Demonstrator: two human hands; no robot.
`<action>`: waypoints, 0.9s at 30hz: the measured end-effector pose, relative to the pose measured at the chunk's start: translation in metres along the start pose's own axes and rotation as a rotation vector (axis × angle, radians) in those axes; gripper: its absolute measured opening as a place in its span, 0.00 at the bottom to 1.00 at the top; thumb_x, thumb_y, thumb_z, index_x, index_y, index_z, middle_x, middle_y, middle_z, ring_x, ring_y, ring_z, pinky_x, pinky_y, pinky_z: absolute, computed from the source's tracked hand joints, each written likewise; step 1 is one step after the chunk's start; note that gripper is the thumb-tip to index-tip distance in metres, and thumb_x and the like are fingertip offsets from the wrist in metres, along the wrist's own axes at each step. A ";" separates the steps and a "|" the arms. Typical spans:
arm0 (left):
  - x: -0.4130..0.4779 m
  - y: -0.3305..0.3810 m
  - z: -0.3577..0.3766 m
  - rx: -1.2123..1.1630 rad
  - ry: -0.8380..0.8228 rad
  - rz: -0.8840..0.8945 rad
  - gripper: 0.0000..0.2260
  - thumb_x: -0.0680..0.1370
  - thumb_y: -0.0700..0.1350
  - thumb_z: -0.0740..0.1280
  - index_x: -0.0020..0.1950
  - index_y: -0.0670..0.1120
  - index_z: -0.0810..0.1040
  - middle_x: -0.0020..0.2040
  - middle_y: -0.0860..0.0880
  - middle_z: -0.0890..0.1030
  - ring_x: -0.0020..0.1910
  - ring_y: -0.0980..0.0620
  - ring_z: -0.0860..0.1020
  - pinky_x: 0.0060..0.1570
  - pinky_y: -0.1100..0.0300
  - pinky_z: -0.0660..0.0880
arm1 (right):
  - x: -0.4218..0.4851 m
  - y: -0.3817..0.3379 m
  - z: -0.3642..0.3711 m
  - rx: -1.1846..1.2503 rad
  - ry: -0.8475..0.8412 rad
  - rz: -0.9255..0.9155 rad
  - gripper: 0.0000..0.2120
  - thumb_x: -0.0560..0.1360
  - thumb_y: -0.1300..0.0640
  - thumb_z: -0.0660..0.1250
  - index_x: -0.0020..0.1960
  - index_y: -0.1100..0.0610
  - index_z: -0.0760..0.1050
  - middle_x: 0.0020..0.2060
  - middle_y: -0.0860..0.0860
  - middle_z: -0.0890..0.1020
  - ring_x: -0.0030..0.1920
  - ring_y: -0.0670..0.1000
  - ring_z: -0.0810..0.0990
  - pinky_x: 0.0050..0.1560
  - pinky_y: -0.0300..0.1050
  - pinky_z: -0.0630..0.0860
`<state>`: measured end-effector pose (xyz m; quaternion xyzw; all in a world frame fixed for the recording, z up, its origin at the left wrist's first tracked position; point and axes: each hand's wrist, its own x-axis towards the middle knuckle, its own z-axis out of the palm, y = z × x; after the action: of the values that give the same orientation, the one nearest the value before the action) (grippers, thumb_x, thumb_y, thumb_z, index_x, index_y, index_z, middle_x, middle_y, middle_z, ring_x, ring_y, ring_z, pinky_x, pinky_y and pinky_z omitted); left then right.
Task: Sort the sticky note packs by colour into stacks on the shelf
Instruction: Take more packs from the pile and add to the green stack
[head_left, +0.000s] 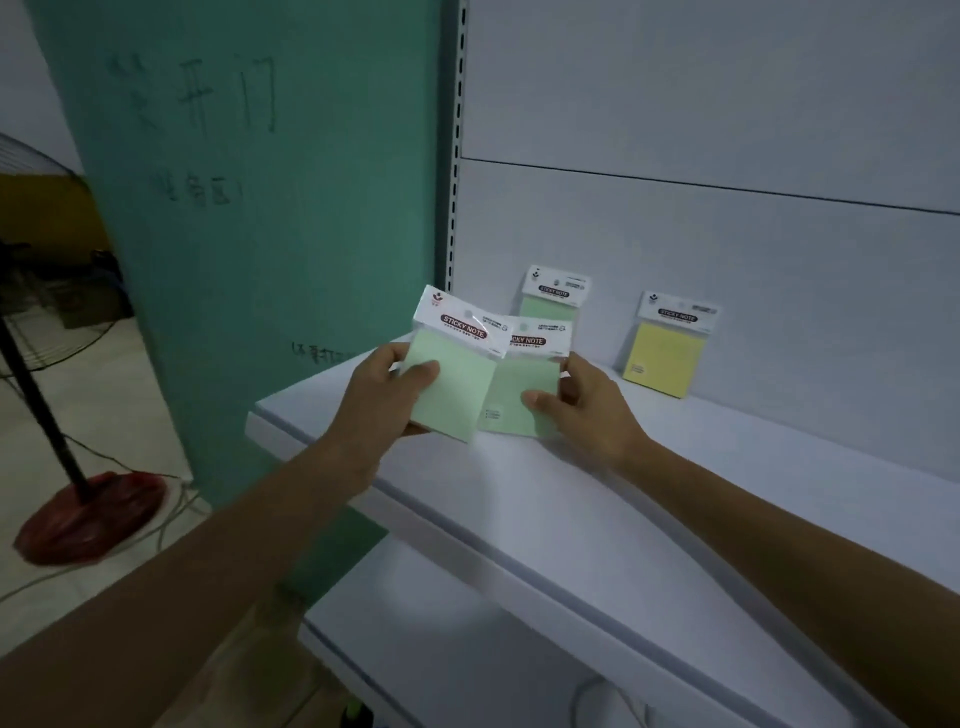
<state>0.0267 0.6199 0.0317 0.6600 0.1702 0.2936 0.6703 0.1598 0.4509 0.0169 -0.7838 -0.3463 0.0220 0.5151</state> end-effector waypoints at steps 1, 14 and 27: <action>0.010 -0.001 0.006 -0.005 -0.016 -0.006 0.04 0.78 0.43 0.63 0.51 0.50 0.74 0.48 0.51 0.79 0.45 0.53 0.79 0.34 0.60 0.79 | 0.005 0.005 -0.004 -0.050 -0.013 -0.009 0.15 0.74 0.56 0.68 0.60 0.55 0.73 0.50 0.60 0.82 0.49 0.59 0.81 0.51 0.59 0.77; 0.109 -0.011 0.035 -0.010 -0.107 -0.097 0.05 0.78 0.47 0.61 0.44 0.49 0.72 0.43 0.47 0.75 0.42 0.49 0.74 0.47 0.53 0.72 | 0.054 0.034 -0.006 0.099 0.222 0.205 0.07 0.76 0.59 0.66 0.51 0.58 0.70 0.39 0.57 0.80 0.26 0.48 0.78 0.22 0.37 0.71; 0.189 -0.040 0.015 0.158 -0.550 0.017 0.07 0.78 0.41 0.63 0.48 0.53 0.75 0.49 0.54 0.81 0.46 0.57 0.79 0.46 0.61 0.76 | 0.119 0.041 0.020 -0.345 0.564 0.441 0.16 0.71 0.47 0.70 0.49 0.54 0.68 0.38 0.45 0.77 0.44 0.52 0.78 0.43 0.50 0.75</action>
<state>0.1880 0.7266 0.0234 0.7664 -0.0012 0.0947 0.6354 0.2631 0.5247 0.0119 -0.8897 -0.0132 -0.1424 0.4336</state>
